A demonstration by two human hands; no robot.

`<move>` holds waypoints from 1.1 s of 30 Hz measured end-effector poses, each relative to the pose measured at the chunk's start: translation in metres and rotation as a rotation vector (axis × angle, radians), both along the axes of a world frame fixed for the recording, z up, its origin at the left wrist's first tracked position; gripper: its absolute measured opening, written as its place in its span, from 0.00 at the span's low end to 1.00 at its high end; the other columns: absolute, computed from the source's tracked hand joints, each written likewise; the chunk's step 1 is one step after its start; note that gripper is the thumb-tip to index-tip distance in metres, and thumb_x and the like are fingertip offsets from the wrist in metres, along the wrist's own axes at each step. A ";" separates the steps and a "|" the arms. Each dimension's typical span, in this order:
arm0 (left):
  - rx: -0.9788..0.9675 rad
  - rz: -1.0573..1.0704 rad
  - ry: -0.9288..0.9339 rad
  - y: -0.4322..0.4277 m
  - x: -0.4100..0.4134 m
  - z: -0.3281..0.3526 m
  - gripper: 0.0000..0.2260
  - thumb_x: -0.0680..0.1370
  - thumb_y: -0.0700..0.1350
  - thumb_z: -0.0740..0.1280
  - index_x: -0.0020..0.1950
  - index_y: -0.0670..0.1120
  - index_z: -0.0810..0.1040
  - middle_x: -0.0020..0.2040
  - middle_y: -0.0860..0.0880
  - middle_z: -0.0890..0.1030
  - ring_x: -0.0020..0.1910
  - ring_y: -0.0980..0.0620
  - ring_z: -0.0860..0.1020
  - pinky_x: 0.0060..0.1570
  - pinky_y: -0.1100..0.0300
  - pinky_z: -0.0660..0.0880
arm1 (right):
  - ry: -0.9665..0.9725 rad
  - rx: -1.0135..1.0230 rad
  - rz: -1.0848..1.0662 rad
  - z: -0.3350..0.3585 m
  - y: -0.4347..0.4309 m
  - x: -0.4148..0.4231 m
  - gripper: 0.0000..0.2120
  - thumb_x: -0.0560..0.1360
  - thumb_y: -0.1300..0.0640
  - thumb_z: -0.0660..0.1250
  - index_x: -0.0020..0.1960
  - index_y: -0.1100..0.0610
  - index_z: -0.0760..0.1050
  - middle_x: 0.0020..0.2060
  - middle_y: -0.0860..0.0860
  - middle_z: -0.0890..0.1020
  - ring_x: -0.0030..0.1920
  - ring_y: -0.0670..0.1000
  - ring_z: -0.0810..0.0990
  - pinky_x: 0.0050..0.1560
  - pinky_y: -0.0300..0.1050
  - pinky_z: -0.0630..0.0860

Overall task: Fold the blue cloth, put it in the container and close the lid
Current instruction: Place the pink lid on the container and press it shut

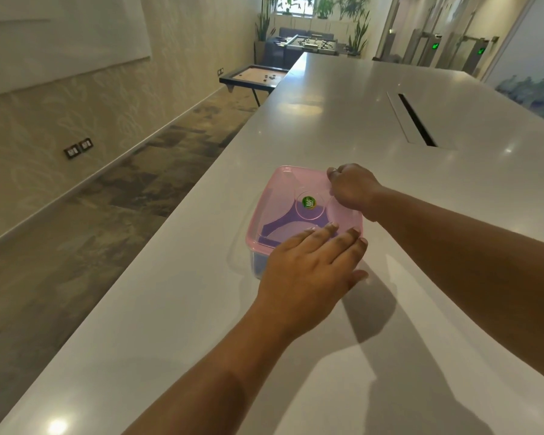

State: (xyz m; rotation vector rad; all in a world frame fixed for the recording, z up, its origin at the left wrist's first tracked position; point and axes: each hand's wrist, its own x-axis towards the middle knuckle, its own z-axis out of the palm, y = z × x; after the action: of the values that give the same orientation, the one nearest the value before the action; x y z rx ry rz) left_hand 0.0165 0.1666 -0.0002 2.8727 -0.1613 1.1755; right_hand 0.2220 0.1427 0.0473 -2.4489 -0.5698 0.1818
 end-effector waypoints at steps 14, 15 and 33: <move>-0.008 -0.002 -0.088 -0.002 0.002 -0.003 0.16 0.79 0.54 0.66 0.62 0.46 0.81 0.59 0.47 0.83 0.60 0.48 0.81 0.57 0.51 0.78 | -0.012 0.042 -0.007 -0.002 -0.001 0.001 0.22 0.81 0.48 0.52 0.58 0.63 0.77 0.56 0.61 0.81 0.56 0.62 0.77 0.57 0.50 0.72; -0.011 -0.006 -0.100 -0.001 0.002 -0.004 0.16 0.79 0.54 0.67 0.61 0.46 0.81 0.59 0.47 0.84 0.59 0.48 0.81 0.57 0.51 0.79 | -0.011 0.049 -0.010 -0.003 -0.002 0.001 0.22 0.81 0.48 0.53 0.57 0.63 0.78 0.56 0.61 0.81 0.56 0.62 0.78 0.57 0.50 0.72; 0.004 -0.034 -0.128 -0.001 0.002 -0.005 0.15 0.78 0.53 0.68 0.60 0.46 0.82 0.58 0.48 0.84 0.58 0.49 0.82 0.57 0.52 0.78 | 0.025 0.125 -0.033 -0.004 -0.005 -0.002 0.22 0.79 0.46 0.54 0.55 0.61 0.79 0.54 0.60 0.82 0.54 0.62 0.79 0.58 0.54 0.75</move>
State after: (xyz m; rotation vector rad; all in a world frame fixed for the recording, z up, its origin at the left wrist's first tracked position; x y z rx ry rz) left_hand 0.0190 0.1659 -0.0054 2.7868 -0.2152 1.3550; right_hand 0.2203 0.1379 0.0434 -2.3300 -0.5138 0.1588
